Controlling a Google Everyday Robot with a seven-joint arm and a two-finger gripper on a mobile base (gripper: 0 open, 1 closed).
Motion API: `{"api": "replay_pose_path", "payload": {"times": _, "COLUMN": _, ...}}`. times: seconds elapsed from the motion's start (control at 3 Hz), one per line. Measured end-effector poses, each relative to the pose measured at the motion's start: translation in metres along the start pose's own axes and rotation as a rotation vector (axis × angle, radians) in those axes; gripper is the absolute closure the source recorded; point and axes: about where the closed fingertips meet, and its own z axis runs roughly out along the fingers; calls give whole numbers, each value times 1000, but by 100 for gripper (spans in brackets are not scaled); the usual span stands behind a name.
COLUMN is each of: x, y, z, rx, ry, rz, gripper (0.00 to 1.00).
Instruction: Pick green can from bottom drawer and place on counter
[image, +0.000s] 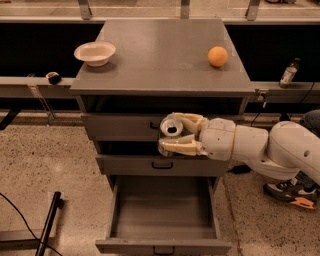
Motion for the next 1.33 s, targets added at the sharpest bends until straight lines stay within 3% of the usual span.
{"api": "replay_pose_path", "payload": {"times": 0.33, "x": -18, "y": -24, "z": -8, "rx": 37, "ry": 9, "rz": 25, "gripper": 100}}
{"api": "replay_pose_path", "payload": {"times": 1.0, "x": -63, "y": -124, "z": -65, "rx": 209, "ry": -14, "rz": 176, "gripper": 100}}
{"api": "replay_pose_path", "payload": {"times": 1.33, "x": -70, "y": -175, "z": -84, "rx": 253, "ry": -1, "rz": 235, "gripper": 100}}
